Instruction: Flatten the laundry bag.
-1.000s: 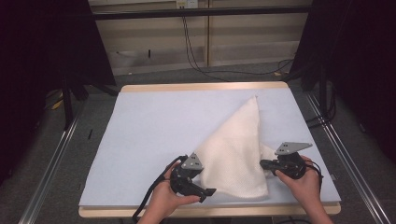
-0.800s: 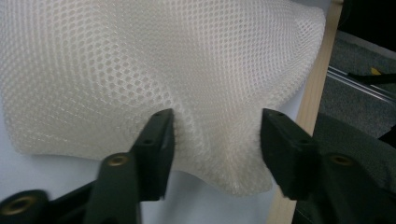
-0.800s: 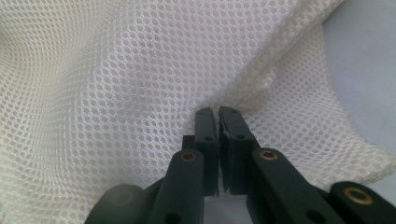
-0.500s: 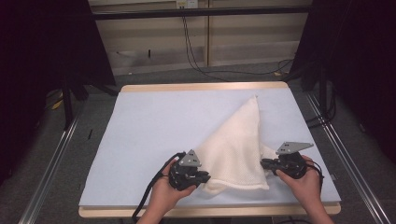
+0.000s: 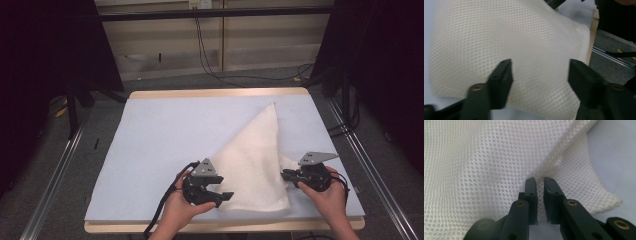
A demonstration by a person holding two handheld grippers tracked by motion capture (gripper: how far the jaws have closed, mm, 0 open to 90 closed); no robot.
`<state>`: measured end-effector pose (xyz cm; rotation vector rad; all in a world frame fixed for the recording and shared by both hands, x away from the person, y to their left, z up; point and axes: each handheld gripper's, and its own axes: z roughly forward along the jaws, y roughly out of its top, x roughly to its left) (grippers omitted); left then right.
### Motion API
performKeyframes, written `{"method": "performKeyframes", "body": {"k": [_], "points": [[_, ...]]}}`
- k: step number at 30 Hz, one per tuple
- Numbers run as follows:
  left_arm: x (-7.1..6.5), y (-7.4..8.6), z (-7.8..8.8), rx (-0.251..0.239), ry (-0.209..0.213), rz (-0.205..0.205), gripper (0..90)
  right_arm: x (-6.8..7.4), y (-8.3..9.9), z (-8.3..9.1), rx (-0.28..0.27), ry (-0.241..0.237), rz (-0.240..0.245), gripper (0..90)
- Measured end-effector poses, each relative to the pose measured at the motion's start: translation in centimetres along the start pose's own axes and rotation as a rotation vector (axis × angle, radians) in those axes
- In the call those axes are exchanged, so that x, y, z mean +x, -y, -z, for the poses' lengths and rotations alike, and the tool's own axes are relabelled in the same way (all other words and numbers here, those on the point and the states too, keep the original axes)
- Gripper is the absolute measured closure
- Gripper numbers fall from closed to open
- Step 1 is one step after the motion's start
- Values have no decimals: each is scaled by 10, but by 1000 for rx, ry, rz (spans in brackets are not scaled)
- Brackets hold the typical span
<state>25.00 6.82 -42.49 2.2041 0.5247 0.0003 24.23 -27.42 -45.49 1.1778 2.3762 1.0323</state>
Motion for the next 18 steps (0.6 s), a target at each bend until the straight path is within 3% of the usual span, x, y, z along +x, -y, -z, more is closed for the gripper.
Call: {"method": "performKeyframes", "body": {"k": [1, 5, 7, 9, 13, 15, 16, 17, 18], "points": [[-3, -1, -3, 12, 3, -11, 188, 2, 0, -2, 4, -9, 3, 819], [-14, 1, -20, 52, 9, -61, 70, 5, -2, -4, 11, -15, 10, 825], [-16, 4, -29, 77, 6, -79, 58, 6, -2, -6, 12, -19, 13, 826], [-17, 7, -39, 98, -9, -117, 85, 8, -3, -7, 17, -19, 18, 826], [-19, 13, -54, 194, -29, -183, 184, 8, -3, -9, 17, -26, 21, 827], [-23, 14, -59, 213, -71, -217, 266, 9, -3, -10, 20, -27, 21, 827], [-23, 13, -58, 212, -77, -213, 317, 10, -2, -11, 18, -29, 26, 827], [-22, 11, -57, 219, -70, -215, 400, 10, -3, -11, 19, -29, 25, 826], [-20, 10, -56, 222, -89, -216, 483, 10, -3, -11, 19, -31, 26, 826]]}}
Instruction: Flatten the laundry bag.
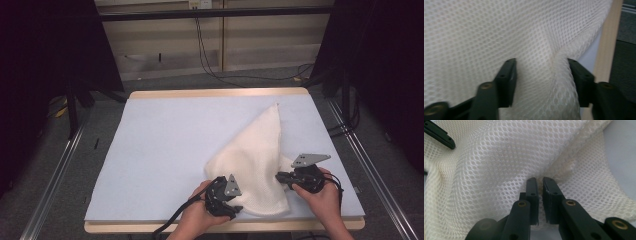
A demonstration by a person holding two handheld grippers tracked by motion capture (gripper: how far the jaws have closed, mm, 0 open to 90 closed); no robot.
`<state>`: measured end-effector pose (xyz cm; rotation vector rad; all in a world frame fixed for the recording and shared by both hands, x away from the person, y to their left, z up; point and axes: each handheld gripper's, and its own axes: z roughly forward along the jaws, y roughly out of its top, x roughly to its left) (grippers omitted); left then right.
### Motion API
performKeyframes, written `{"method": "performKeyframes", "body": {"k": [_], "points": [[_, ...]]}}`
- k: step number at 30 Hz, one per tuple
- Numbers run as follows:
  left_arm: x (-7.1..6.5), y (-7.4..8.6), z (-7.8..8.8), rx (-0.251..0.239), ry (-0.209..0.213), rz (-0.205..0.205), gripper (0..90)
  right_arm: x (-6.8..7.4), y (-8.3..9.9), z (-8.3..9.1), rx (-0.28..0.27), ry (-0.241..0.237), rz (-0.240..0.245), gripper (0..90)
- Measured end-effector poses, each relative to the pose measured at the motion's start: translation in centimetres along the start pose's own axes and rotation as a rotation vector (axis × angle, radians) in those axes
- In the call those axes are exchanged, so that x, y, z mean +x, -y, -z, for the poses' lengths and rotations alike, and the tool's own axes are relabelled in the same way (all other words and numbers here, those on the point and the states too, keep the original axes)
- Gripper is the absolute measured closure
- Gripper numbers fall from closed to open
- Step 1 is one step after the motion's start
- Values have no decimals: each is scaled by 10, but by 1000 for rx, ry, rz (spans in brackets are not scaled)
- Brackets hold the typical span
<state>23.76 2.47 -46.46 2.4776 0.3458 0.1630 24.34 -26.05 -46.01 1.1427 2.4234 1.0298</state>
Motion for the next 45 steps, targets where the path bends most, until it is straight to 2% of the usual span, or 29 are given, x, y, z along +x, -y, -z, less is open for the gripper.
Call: {"method": "performKeyframes", "body": {"k": [1, 2, 3, 4, 5, 6, 8, 9, 10, 11, 12, 14, 16, 20, 27, 37, 43, 45], "points": [[1, 0, 0, 2, 15, 5, 522, 0, 0, 0, 2, 4, 0, 826], [1, 0, 1, 1, -2, 8, 551, 0, 0, 0, 1, 3, -2, 825], [2, 1, 2, -7, -2, 27, 616, 0, 1, 0, 5, 5, -8, 825], [5, 0, 4, -17, 35, 55, 757, -1, 1, 0, 4, 4, -10, 825], [8, 1, 6, -18, 51, 60, 757, -1, 2, 0, 4, 6, -11, 825], [9, 3, 7, -43, 40, 86, 768, -2, 2, 0, 4, 8, -8, 825], [13, 5, 13, -87, 58, 156, 784, -3, 3, 1, 12, 20, -21, 832], [15, 6, 15, -135, 74, 207, 788, -4, 4, 0, 9, 24, -7, 838], [17, 6, 20, -152, 78, 241, 791, -5, 4, 0, 15, 34, -12, 847], [20, 7, 23, -161, 88, 257, 793, -6, 6, 0, 18, 29, -9, 863], [23, 9, 27, -192, 99, 298, 794, -7, 6, -1, 24, 21, -16, 873], [28, 11, 33, -216, 75, 331, 796, -8, 8, -3, 42, 31, 4, 900], [35, 15, 39, -243, 86, 371, 797, -9, 9, -4, 34, 31, 1, 900], [47, 23, 51, -296, 65, 430, 799, -10, 10, -4, 45, 29, 14, 900], [64, 31, 69, -366, 43, 497, 800, -10, 11, -4, 40, 31, 12, 900], [80, 42, 76, -387, -1, 540, 799, -9, 11, -4, 40, 37, 13, 900], [92, 50, 80, -397, -30, 580, 799, -8, 11, -4, 38, 42, 20, 900], [96, 52, 80, -413, -35, 602, 799, -8, 11, -4, 37, 43, 21, 900]]}}
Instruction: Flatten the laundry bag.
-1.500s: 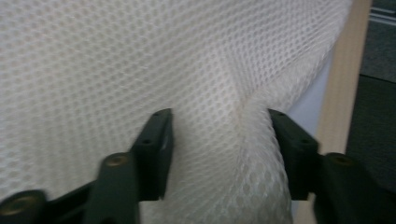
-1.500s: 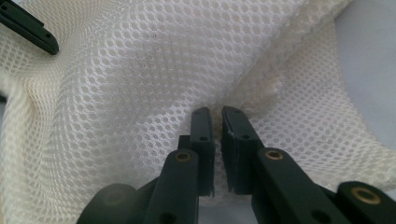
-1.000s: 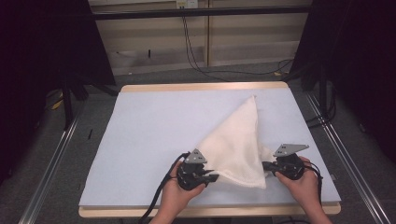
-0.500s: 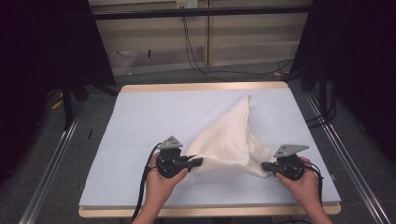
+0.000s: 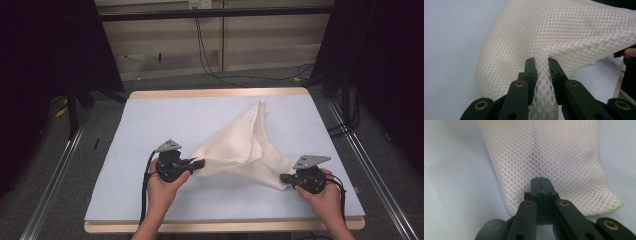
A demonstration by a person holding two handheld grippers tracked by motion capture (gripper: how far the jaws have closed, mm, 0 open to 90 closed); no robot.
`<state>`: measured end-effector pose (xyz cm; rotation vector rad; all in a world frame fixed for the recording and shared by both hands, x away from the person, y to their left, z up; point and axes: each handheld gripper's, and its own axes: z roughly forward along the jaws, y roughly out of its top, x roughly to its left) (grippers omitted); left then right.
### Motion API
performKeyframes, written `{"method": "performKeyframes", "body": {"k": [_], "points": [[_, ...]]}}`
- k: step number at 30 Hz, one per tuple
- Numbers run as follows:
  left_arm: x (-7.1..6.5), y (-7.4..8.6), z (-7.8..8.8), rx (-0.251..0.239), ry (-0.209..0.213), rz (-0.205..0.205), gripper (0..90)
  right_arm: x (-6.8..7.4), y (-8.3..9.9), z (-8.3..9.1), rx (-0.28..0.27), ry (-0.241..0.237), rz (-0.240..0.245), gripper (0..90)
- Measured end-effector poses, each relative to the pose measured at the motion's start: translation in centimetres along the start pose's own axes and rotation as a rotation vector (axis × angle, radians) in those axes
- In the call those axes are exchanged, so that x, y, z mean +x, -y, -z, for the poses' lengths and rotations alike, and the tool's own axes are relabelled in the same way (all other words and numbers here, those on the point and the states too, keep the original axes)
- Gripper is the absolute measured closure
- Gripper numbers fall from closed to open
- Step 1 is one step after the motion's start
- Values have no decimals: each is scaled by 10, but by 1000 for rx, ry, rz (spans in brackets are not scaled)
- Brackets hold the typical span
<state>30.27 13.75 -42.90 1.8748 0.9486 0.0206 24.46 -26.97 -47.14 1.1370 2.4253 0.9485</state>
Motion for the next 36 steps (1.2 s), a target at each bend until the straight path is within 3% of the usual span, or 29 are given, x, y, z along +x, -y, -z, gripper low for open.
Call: {"method": "performKeyframes", "body": {"k": [7, 18, 24, 36], "points": [[15, -4, 3, -32, -22, 46, 799, 0, 0, 0, 1, 4, -3, 900], [29, -3, 7, -61, -55, 82, 793, 1, 1, 0, -3, 2, 5, 900], [41, -3, 13, -68, -102, 85, 790, 1, 1, 1, -3, 2, 8, 900], [55, -6, 15, -73, -122, 112, 790, 2, 0, 0, -1, 10, 6, 900]]}}
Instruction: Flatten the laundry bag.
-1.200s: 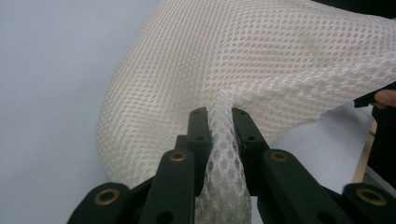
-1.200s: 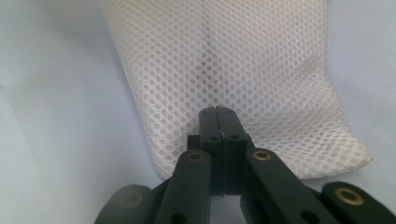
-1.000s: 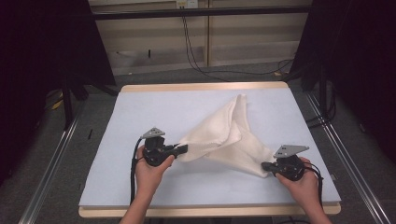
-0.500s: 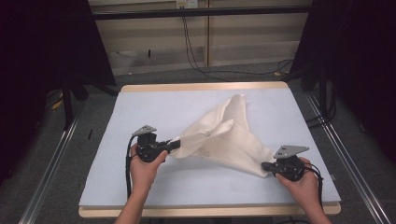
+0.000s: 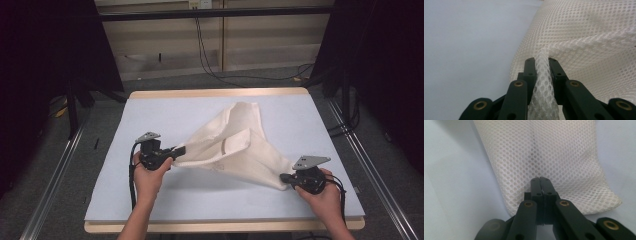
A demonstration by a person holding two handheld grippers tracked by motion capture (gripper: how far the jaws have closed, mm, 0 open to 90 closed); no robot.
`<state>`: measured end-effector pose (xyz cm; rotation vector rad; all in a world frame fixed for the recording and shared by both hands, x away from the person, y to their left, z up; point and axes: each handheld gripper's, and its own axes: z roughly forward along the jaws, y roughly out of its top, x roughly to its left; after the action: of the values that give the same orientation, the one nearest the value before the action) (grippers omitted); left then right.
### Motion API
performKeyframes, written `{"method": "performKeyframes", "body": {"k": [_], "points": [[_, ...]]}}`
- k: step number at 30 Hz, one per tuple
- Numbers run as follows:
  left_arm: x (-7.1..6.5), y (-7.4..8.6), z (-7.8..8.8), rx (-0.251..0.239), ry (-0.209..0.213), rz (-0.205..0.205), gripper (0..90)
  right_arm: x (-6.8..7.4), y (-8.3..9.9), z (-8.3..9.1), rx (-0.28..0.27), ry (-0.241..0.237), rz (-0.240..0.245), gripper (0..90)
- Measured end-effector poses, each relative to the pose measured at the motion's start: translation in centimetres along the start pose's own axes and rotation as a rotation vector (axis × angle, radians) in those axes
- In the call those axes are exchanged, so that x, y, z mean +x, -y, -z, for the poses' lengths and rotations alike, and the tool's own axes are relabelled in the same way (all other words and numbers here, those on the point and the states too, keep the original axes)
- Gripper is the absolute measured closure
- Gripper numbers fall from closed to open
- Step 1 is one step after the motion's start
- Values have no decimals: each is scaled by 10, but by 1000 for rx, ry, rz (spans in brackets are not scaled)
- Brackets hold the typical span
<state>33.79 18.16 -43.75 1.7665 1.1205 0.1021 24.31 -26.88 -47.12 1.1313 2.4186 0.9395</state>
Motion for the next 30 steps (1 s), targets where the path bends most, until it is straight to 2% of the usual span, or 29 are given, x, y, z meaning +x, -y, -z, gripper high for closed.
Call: {"method": "performKeyframes", "body": {"k": [3, 5, 7, 12, 14, 15, 16, 22, 25, 27, 30], "points": [[2, -2, -1, 3, -11, -13, 759, 0, 0, 0, 1, -2, -3, 900], [3, -4, -2, 16, -33, -37, 732, 0, 0, 0, -1, -5, -3, 900], [5, -8, -4, 21, -26, -24, 732, 0, 0, 0, 0, -2, -5, 900], [14, -17, -9, 35, -69, -17, 732, -1, 0, 0, -3, -5, 0, 900], [17, -19, -6, 39, -103, -31, 658, -1, 1, 0, -4, -6, -1, 900], [19, -20, -5, 43, -122, -40, 658, -1, 1, 0, -4, -6, -1, 900], [20, -21, -4, 38, -143, -47, 621, -2, 1, -1, -6, -9, -2, 900], [28, -23, 13, 33, -227, -55, 532, -1, 0, 0, -2, -3, -2, 900], [32, -21, 21, 24, -248, -46, 478, -1, 0, -1, -4, -2, 0, 900], [35, -19, 26, 19, -271, -46, 458, -1, 0, -1, 0, -2, 1, 899], [36, -16, 32, 21, -285, -45, 450, -1, -1, -1, 0, -6, -5, 895]]}}
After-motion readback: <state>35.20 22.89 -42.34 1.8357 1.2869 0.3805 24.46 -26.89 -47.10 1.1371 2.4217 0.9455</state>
